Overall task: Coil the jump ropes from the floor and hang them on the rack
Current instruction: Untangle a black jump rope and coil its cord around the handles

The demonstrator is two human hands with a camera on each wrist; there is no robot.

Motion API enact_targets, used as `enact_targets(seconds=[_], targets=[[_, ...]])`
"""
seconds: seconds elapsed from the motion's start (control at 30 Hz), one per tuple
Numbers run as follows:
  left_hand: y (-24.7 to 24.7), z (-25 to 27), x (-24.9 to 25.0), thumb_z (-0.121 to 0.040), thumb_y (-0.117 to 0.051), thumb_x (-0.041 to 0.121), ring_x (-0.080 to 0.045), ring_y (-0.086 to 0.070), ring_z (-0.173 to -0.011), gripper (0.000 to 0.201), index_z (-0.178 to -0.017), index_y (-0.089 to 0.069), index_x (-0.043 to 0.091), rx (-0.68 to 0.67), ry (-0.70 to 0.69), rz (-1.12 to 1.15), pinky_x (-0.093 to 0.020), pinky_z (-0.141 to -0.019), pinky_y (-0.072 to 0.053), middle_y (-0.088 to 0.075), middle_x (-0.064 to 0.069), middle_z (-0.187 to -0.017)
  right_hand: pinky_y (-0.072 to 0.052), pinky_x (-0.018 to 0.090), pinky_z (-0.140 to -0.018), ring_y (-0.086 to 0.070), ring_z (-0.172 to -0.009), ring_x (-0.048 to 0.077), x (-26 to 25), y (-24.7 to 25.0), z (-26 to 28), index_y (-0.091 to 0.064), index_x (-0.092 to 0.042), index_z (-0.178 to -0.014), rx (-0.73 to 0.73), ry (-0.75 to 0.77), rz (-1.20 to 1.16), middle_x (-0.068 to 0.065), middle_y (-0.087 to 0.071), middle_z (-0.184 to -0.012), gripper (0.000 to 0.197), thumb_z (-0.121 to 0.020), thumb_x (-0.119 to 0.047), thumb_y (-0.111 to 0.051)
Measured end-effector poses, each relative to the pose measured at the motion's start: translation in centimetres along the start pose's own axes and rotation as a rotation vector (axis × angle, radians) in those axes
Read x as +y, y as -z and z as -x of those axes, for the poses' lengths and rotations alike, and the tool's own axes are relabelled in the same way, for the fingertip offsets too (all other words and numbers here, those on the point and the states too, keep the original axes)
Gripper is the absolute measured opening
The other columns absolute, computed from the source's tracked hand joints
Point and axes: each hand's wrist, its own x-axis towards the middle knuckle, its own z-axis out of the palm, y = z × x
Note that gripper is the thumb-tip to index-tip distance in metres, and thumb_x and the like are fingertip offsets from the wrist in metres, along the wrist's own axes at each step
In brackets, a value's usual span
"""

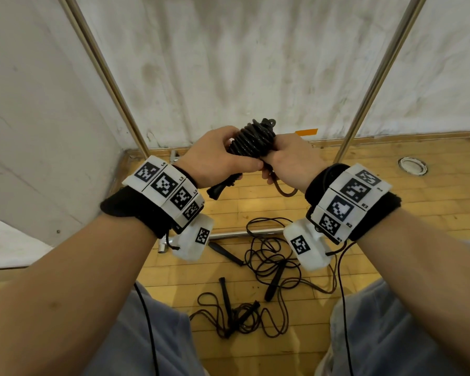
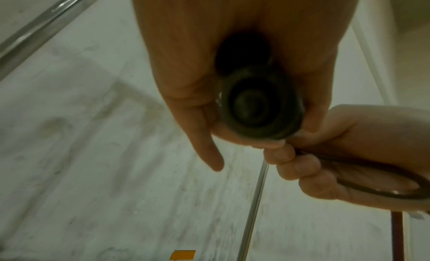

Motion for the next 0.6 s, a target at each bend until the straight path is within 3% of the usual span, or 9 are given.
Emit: enact_targets(seconds=[0.1, 0.2, 0.3, 0.4, 0.47, 0.6], targets=[[-0.39, 0.04, 0.02, -0.074, -0.076, 0.015, -0.008, -0.06, -0.055, 0.033, -0.1, -0.057, 0.02, 0.013, -0.048, -0.023, -0.025, -0.049, -0.049, -0.062, 0.008, -0.068, -0.047, 0.018, -0.044, -0.055, -0.042, 0.005, 0.13, 0.05, -0.07, -0.062, -0.005, -0.088, 0.02, 0.02, -0.039, 0.004, -0.059, -0.06, 0.018, -0.093, -0.004, -0.044], [-0.53, -0.08, 0.0, -0.079, -0.071, 0.013, -0.014, -0.062, -0.065, 0.038, -0.11, -0.05, 0.018, 0.078, -0.069, 0.018, -0.039, -0.06, -0.058, -0.062, -0.001, -0.085, -0.046, 0.022, -0.045, -0.054, -0.044, 0.008, 0.17, 0.04, -0.12, -0.062, -0.013, -0.075, 0.03, 0.042, -0.076, 0.0, -0.058, -0.058, 0.027, -0.096, -0.013, -0.046], [-0.12, -0.1, -0.1, -0.082, -0.069, 0.011, -0.014, -0.066, -0.06, 0.043, -0.113, -0.041, 0.02, 0.087, -0.037, 0.094, -0.032, -0.054, -0.058, -0.063, -0.003, -0.09, -0.043, 0.019, -0.04, -0.049, -0.039, 0.005, 0.27, -0.16, -0.1, -0.061, -0.017, -0.074, -0.001, 0.05, -0.052, -0.001, -0.054, -0.058, 0.028, -0.097, -0.014, -0.045], [-0.07, -0.02, -0.16, -0.081, -0.069, 0.007, -0.014, -0.059, -0.046, 0.045, -0.114, -0.04, 0.021, 0.108, -0.057, 0.087, -0.026, -0.044, -0.049, -0.062, -0.002, -0.081, -0.033, 0.019, -0.038, -0.04, -0.037, 0.006, 0.31, -0.32, -0.2, -0.062, -0.013, -0.079, -0.019, 0.052, -0.037, -0.002, -0.046, -0.056, 0.025, -0.096, -0.01, -0.044], [-0.18, -0.02, -0.18, -0.082, -0.068, 0.008, -0.014, -0.055, -0.044, 0.043, -0.112, -0.04, 0.02, 0.128, -0.073, 0.097, -0.025, -0.043, -0.046, -0.06, -0.002, -0.076, -0.029, 0.02, -0.04, -0.036, -0.041, 0.009, 0.17, -0.31, -0.28, -0.063, -0.015, -0.086, -0.024, 0.056, -0.038, -0.003, -0.042, -0.055, 0.023, -0.096, -0.01, -0.043], [-0.25, 0.05, 0.1, -0.085, -0.063, 0.016, -0.019, -0.052, -0.051, 0.041, -0.114, -0.035, 0.019, 0.045, -0.016, 0.197, -0.03, -0.051, -0.044, -0.056, -0.008, -0.075, -0.026, 0.025, -0.044, -0.031, -0.046, 0.013, 0.01, -0.23, -0.27, -0.058, -0.022, -0.069, -0.064, 0.044, 0.01, -0.003, -0.039, -0.054, 0.032, -0.096, -0.011, -0.043]])
